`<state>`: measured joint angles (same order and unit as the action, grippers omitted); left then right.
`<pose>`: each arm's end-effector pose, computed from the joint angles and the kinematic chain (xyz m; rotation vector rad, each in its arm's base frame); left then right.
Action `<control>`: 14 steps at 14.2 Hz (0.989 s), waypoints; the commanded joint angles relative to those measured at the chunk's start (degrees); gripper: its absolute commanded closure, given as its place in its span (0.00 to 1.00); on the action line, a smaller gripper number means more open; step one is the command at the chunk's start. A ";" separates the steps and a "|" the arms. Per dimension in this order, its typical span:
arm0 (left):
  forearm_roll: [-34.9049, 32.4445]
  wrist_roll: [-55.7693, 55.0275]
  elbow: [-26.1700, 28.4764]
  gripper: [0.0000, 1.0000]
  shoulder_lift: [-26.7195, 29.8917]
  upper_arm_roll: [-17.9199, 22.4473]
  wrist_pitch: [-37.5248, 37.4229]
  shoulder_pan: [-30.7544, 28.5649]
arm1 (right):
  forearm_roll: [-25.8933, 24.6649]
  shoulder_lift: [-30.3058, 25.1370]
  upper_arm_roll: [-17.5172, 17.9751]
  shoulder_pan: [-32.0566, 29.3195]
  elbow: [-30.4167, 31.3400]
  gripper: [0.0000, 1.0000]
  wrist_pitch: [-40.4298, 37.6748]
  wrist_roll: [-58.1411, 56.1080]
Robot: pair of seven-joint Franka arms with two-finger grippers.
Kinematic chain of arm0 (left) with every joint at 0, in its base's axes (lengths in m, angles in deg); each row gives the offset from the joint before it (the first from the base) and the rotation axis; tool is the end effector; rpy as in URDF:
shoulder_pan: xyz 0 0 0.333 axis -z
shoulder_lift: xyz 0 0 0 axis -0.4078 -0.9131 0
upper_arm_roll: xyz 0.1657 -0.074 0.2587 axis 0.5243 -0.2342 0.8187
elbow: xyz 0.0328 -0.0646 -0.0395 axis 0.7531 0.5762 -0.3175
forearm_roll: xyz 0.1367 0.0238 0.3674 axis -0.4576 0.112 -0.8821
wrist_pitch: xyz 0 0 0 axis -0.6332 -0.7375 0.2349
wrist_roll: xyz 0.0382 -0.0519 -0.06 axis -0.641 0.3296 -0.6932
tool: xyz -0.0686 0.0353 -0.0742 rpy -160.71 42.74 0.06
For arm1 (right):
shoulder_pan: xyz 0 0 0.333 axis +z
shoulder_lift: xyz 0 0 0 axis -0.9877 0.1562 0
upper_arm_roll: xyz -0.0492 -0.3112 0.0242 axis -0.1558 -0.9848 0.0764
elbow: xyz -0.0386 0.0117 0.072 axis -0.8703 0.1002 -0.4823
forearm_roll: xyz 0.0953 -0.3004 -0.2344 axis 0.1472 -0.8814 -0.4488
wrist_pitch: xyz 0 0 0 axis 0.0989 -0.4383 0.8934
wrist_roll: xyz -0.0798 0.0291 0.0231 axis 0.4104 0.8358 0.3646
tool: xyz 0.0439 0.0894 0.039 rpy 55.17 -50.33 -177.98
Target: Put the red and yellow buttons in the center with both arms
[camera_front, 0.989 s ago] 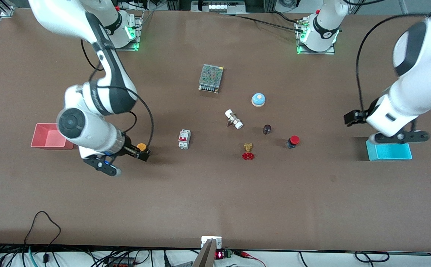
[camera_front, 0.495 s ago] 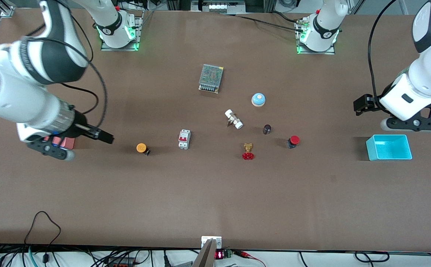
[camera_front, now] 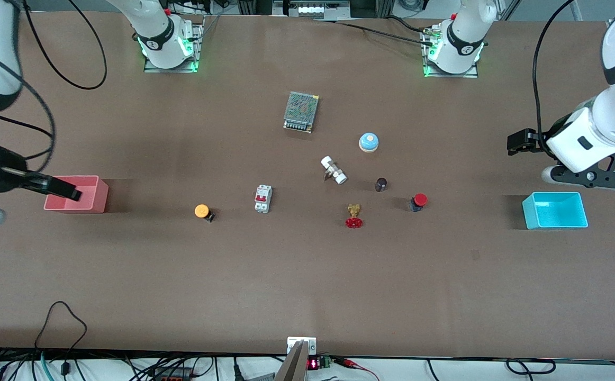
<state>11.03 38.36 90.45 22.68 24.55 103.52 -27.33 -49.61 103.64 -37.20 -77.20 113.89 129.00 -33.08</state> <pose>0.6025 -0.0479 0.5597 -3.1252 0.1463 0.2750 0.6542 -0.0263 0.5442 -3.0629 0.2953 -0.0044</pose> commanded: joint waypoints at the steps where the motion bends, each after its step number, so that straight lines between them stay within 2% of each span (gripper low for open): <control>1: -2.22 1.03 -5.54 0.00 -2.56 -0.04 0.09 0.26 | -4.23 -3.69 7.55 -7.93 1.03 0.00 -3.04 -4.18; 4: -3.57 0.76 -10.48 0.00 -5.73 -0.57 0.96 0.54 | -8.19 -6.85 8.37 -7.95 3.13 0.00 -8.14 -5.76; 8: -4.45 0.59 -9.61 0.00 -3.90 -0.83 2.72 0.10 | -7.77 -8.18 7.49 -7.68 6.12 0.00 -4.82 -7.70; 10: -4.27 0.67 -4.10 0.00 -0.40 -0.75 6.66 -0.69 | -7.68 -8.62 5.92 -6.46 6.30 0.00 -5.08 -7.44; 12: -4.10 0.85 5.29 0.00 5.74 -0.74 13.59 -1.13 | -6.37 -8.97 -0.04 -1.12 6.39 0.00 -4.90 -7.44; 14: -3.23 1.11 13.74 0.00 11.29 -0.92 17.74 -1.05 | -5.48 -9.06 -0.69 -0.74 6.39 0.00 -5.42 -7.87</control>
<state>7.87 38.42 92.04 25.23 24.33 116.28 -27.59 -56.11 96.49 -36.02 -79.65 118.32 123.21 -39.87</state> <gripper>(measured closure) 0.000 0.000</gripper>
